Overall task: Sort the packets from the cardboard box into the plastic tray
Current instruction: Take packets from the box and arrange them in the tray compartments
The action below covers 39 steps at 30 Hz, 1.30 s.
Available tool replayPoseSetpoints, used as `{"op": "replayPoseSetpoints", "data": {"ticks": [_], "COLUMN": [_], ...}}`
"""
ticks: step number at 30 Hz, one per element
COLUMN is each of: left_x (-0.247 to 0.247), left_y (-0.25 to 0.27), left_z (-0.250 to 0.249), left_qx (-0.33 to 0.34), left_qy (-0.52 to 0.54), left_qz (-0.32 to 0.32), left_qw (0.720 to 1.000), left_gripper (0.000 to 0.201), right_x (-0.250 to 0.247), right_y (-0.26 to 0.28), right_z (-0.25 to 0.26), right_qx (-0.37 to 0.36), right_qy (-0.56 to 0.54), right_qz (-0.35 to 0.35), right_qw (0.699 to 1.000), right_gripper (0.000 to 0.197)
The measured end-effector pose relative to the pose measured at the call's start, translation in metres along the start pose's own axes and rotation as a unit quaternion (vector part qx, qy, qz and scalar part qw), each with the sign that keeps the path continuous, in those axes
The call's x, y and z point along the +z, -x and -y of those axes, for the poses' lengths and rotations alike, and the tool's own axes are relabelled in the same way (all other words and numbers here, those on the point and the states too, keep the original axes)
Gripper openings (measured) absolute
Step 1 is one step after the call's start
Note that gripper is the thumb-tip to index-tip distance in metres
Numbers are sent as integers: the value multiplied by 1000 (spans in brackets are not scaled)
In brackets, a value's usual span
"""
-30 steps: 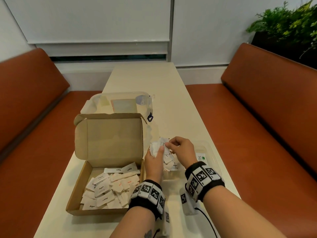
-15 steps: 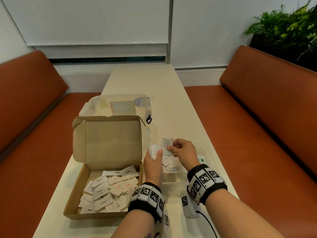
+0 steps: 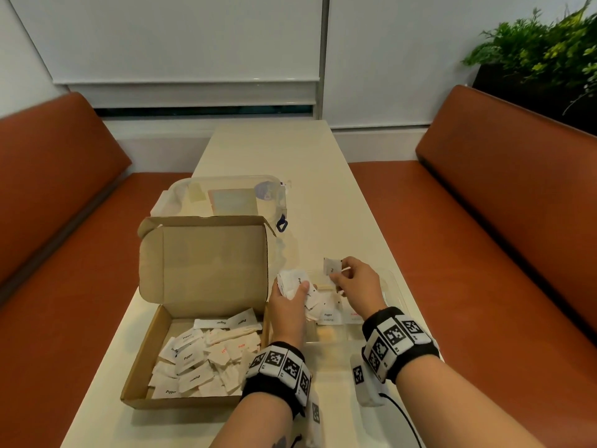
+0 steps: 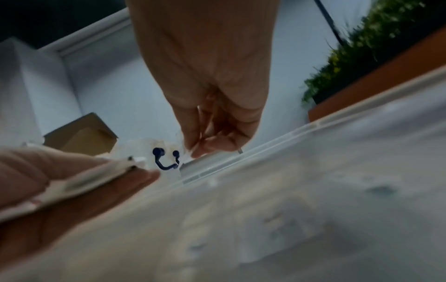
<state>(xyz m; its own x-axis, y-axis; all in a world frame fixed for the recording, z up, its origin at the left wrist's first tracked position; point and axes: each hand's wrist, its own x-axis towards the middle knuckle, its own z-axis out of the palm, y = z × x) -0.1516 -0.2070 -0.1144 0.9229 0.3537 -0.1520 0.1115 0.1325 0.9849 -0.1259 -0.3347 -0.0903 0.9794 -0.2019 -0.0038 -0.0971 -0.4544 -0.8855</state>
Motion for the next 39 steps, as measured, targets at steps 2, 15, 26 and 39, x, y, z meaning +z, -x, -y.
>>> {"op": "replayPoseSetpoints", "data": {"ticks": [2,15,26,39], "left_x": [1,5,6,6], "left_y": [-1,-3,-4,-4], "left_z": [2,5,5,5], "left_qx": [9,10,10,15], "left_qy": [-4,-16,-22,-46], "left_qz": [-21,-44,-45,-54], "left_qw": [1000,999,999,997], "left_gripper": [24,28,22,29], "right_x": [-5,-2,5,7], "right_y": [0,7,6,16], "right_z": [-6,-15,-17,-29], "right_qx": [-23,-130,-164,-153], "right_qy": [102,370,411,360], "right_qz": [32,204,203,141], "right_qw": [994,897,874,910], "right_gripper": [28,19,25,24]}}
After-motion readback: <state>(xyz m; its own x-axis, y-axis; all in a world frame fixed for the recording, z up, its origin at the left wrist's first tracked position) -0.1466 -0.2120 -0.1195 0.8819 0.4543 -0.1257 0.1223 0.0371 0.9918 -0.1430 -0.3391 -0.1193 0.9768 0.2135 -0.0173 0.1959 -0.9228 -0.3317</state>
